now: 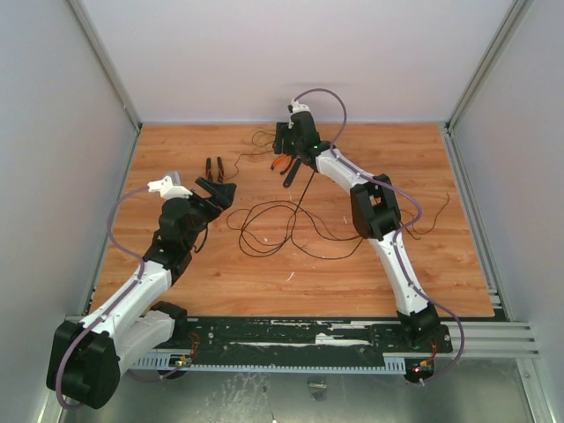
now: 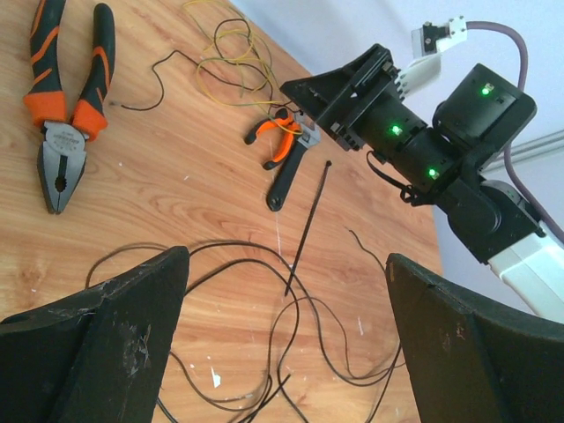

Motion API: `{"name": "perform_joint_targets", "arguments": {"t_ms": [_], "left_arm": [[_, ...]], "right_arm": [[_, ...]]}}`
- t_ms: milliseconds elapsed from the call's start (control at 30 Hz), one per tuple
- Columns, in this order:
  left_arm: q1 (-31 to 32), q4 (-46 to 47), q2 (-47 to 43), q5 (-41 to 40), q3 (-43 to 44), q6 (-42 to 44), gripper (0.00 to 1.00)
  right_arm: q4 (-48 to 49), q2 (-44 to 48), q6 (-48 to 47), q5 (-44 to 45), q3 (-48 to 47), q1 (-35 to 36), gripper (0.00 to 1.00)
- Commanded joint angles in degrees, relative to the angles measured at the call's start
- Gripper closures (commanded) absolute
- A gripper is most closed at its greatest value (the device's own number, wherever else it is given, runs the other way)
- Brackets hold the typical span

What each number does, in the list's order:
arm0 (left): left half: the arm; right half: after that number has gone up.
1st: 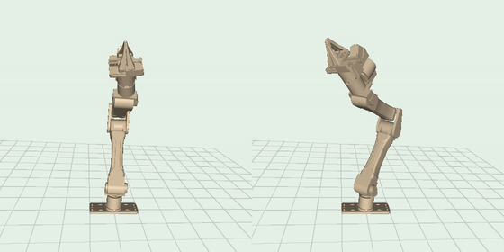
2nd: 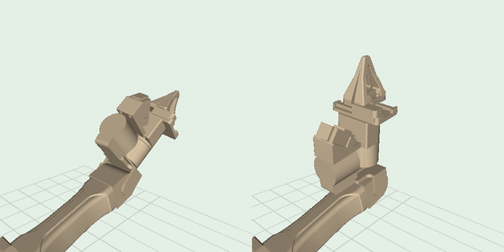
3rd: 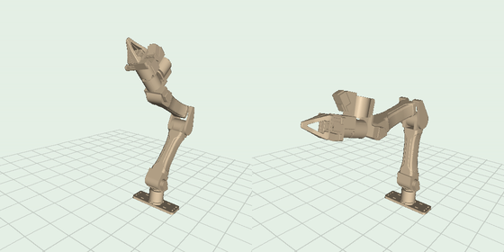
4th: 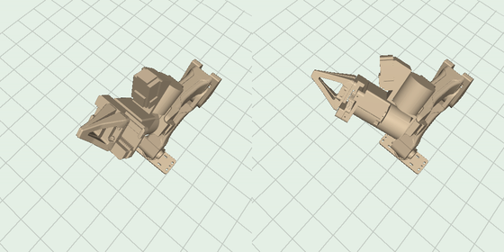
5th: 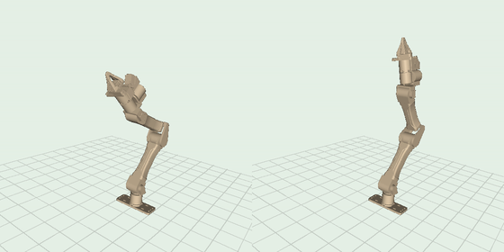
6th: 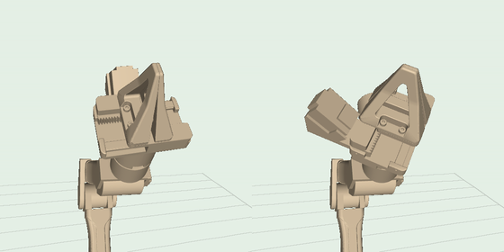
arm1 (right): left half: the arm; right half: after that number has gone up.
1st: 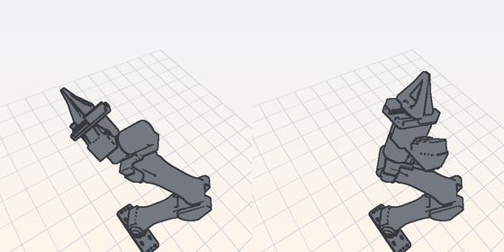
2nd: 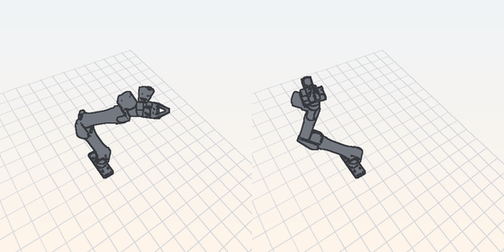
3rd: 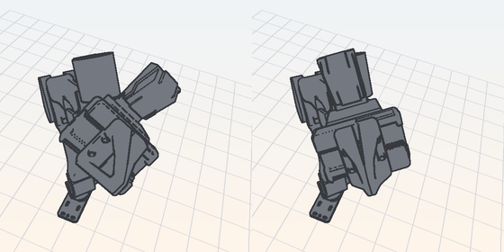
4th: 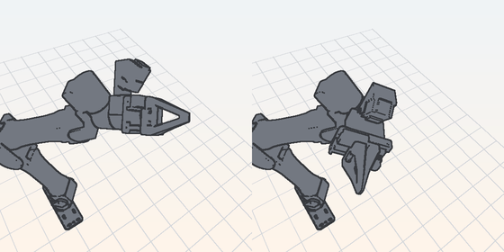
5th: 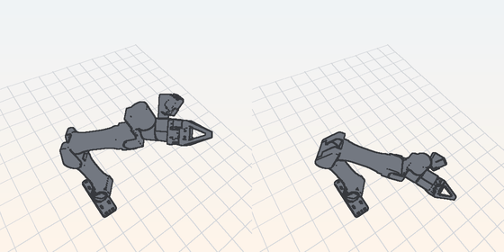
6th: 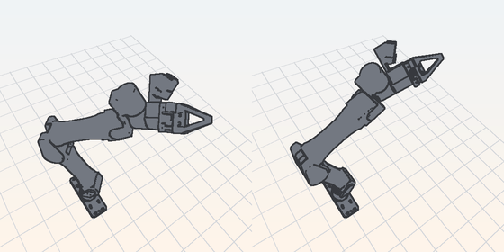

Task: Zip-tie the wires
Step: Move the distractor to the center of the board.

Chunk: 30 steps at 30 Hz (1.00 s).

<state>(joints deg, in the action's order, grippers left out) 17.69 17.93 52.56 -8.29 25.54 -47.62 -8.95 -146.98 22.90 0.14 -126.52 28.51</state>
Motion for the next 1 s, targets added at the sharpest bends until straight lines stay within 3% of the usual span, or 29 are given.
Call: {"name": "perform_joint_targets", "arguments": {"t_ms": [0,700,967], "left_arm": [[-0.64,2.22,0.01,0.29,-0.59,0.84,0.02],[-0.98,2.11,-0.08,0.04,-1.11,0.68,0.02],[-0.99,2.06,-0.13,0.20,-1.27,0.60,0.02]], "right_arm": [[1.63,-2.40,-0.11,-0.83,-4.43,0.48,0.39],[-0.86,-5.01,-0.50,-1.80,-5.53,0.63,0.46],[-2.29,-3.66,-3.32,-0.12,-4.78,1.31,0.56]]}}
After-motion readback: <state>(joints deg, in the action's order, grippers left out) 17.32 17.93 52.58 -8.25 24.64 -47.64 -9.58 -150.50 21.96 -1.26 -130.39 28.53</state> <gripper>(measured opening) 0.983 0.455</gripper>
